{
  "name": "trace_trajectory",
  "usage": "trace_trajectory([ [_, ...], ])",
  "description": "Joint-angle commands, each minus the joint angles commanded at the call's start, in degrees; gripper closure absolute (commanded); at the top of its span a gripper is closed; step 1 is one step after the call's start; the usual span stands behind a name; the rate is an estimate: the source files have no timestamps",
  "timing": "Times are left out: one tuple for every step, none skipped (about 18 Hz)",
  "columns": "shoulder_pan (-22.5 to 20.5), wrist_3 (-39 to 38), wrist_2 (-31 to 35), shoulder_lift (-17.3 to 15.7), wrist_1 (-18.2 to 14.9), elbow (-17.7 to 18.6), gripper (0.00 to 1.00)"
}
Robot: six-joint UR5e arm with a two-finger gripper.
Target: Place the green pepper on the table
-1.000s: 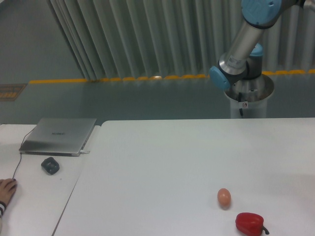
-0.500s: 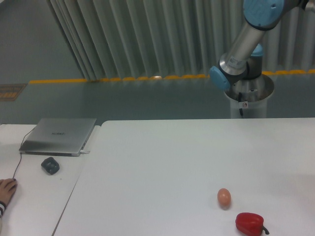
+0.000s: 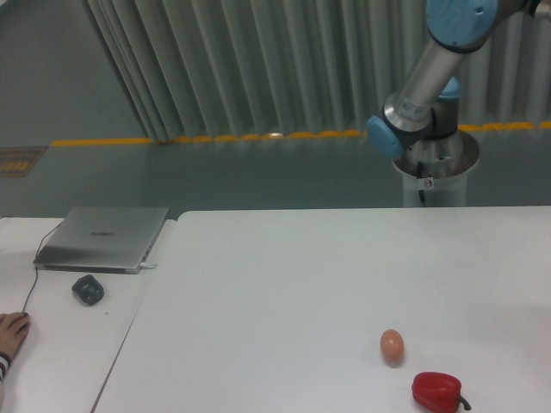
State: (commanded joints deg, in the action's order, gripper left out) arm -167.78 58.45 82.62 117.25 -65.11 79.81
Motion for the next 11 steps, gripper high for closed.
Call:
trace_trajectory([
  [0.18, 0.00, 0.00, -0.27, -1.84, -0.88, 0.40],
  [0.79, 0.00, 0.00, -0.88, -3.95, -1.58, 0.40],
  [1.92, 0.00, -0.09, -1.32, -5.62, -2.28, 0.40],
  [3.33, -0.09, 0.00, -2.19, -7.21, -2.46, 0.40],
  [4.82, 0.00, -0.09, -3.16, -8.44, -2.29, 0.40],
  [6.14, 0.00, -0.17, -3.87, -9.41, -2.38, 0.40],
  [7.46, 0.00, -0.09, -4.57, -10.64, -2.38, 0.40],
  [8.60, 0.00, -0.09, -4.92, -11.61, -2.55, 0.40],
  [9.83, 0.00, -0.09, -5.28, -12.31, -2.55, 0.40],
  [11.06, 0.00, -0.17, -5.54, -13.02, -2.55, 0.40],
  [12.29, 0.00, -0.18, -5.63, -13.72, -2.55, 0.40],
])
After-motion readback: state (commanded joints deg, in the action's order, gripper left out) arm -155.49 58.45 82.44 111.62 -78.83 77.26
